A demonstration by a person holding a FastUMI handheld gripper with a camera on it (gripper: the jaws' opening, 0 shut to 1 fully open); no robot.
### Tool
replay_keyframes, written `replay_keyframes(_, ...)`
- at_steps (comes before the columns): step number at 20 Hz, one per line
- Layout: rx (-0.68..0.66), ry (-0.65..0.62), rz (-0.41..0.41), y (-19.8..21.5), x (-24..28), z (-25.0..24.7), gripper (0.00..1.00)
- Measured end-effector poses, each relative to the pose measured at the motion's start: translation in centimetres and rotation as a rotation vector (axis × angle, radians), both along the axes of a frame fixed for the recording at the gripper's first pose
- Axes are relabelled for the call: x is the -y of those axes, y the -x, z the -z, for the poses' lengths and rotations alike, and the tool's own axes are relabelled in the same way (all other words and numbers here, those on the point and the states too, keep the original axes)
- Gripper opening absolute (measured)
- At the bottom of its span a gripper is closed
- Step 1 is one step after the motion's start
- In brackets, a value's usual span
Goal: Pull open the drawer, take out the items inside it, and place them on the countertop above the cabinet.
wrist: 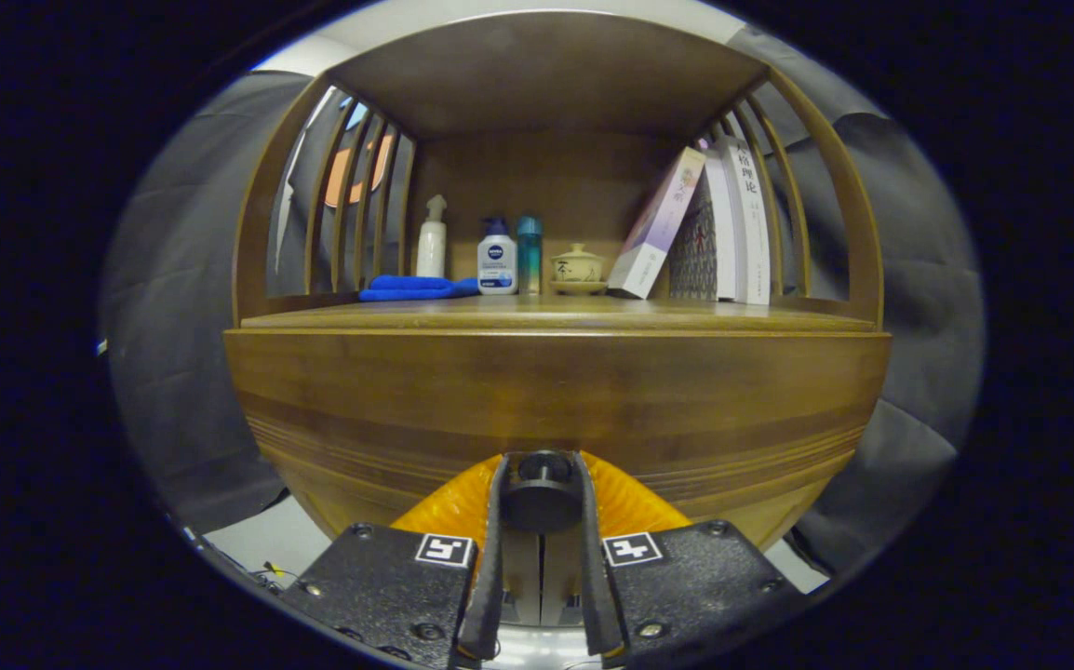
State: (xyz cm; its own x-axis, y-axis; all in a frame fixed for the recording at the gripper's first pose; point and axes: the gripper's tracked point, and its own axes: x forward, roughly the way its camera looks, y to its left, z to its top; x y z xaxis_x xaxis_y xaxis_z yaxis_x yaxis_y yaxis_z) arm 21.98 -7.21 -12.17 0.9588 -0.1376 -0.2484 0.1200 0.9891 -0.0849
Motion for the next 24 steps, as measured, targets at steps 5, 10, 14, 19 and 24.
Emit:
replay_keyframes(5,0.004,-0.002,0.004,3.1,-0.4,0.0,0.38)
replay_keyframes(10,0.005,-0.003,0.004,7.1,-0.9,-0.2,0.38)
replay_keyframes(14,0.007,0.005,-0.003,10.4,-1.4,-0.2,0.38)
replay_keyframes(19,-0.011,0.009,-0.023,13.9,-1.8,0.5,0.37)
replay_keyframes(24,-0.021,0.004,-0.048,16.7,-2.2,0.7,0.37)
